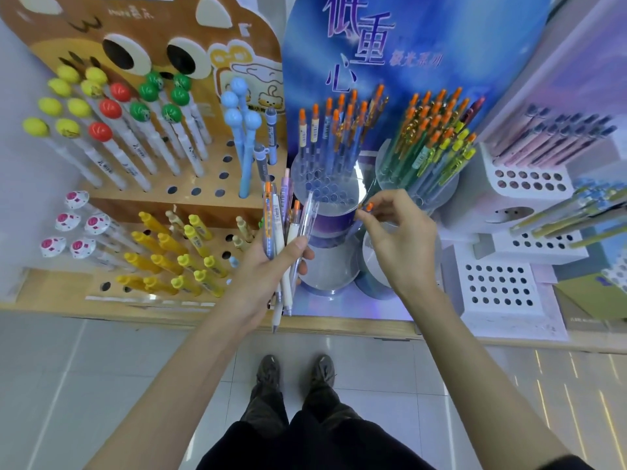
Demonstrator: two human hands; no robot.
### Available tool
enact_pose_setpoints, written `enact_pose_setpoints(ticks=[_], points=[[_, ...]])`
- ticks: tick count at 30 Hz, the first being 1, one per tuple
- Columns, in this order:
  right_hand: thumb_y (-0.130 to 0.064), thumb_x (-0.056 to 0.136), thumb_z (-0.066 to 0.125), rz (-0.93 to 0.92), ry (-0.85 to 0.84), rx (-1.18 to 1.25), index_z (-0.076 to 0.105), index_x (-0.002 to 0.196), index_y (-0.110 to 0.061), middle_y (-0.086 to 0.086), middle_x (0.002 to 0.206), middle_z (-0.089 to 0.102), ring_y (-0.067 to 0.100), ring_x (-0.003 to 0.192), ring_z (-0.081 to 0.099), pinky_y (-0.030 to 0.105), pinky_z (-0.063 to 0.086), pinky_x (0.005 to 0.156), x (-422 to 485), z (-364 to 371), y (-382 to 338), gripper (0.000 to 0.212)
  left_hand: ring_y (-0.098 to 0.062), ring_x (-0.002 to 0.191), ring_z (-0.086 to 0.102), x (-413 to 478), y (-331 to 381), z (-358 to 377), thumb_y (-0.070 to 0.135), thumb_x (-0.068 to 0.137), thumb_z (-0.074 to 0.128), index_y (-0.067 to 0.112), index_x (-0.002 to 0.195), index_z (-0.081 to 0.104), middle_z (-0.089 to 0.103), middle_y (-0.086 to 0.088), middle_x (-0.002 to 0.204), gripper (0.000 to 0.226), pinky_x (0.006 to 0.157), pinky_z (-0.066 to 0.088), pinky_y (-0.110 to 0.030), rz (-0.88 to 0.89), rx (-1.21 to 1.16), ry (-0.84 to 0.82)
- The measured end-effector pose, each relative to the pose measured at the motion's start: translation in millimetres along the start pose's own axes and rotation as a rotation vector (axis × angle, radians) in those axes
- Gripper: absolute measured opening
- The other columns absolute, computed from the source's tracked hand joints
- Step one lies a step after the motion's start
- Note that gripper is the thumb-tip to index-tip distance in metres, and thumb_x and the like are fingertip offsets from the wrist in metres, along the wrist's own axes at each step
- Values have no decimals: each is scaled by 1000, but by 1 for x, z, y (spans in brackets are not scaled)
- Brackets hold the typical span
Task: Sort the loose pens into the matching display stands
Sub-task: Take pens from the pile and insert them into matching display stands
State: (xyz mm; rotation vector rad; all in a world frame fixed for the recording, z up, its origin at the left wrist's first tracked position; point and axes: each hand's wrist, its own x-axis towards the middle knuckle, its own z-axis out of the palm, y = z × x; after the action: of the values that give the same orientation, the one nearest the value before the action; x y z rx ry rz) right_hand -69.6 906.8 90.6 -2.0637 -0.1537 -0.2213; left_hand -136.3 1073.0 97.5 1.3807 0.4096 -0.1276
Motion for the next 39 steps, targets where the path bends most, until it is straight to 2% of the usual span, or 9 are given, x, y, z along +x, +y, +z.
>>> enact_pose_setpoints(ticks=[7,15,19,24,27,29,31,34,39], points=[[-9,86,67,35,59,-23,58,87,-13,-8,82,61,8,79,58,26,49,77,1,3,8,10,-7,58,58,0,0,-4,15,91,56,17,107,55,68,4,69,15,55,51,-21,-18,-17,-13],[-10,86,67,71,-57,-129,47,89,-17,-6,80,57,13,72,53,30,46,69,7,21,14,22,-8,58,57,-3,2,-7,21,88,60,6,104,60,72,-1,79,22,52,48,-22,-35,6,-33],[-11,86,68,122,-121,-141,48,94,-16,-10,80,56,12,74,55,36,48,74,8,22,15,22,-8,57,56,-5,3,-6,21,90,57,9,105,59,72,-3,80,19,48,46,-21,-51,-19,-65],[-22,88,66,105,-21,27,56,105,-12,-3,99,61,9,92,58,20,45,82,-9,7,-19,22,-13,62,57,-6,4,-9,15,87,62,9,111,56,72,-3,81,25,54,49,-25,-41,2,-85],[-25,91,62,301,-304,307,64,93,-3,10,83,59,9,76,56,13,40,71,-7,1,-50,22,-14,58,56,-7,6,-8,12,87,61,10,110,56,71,-3,75,23,53,48,-25,-29,22,-145],[-25,90,63,388,-516,330,63,87,4,17,78,50,20,74,49,25,38,75,-2,2,-55,30,-12,55,54,-8,6,-6,12,87,60,11,110,55,70,-2,73,24,51,47,-24,-28,35,-195],[-22,87,66,441,-567,315,66,84,0,13,80,52,17,77,49,30,39,76,2,5,-54,22,-12,54,54,-8,6,-6,13,86,60,6,113,55,70,-2,74,28,51,47,-24,-30,66,-226],[-18,84,71,507,-555,330,67,77,-12,7,76,61,14,76,54,25,42,72,1,4,-47,10,-10,53,55,-10,4,-5,11,89,59,-6,112,55,69,3,69,29,51,48,-24,-40,142,-259],[-17,85,69,494,-356,423,64,75,-8,-7,59,54,4,58,49,15,41,61,-3,3,-41,14,-8,54,58,-14,4,-2,21,80,64,-7,113,54,69,4,67,45,52,48,-21,-70,123,-267]])
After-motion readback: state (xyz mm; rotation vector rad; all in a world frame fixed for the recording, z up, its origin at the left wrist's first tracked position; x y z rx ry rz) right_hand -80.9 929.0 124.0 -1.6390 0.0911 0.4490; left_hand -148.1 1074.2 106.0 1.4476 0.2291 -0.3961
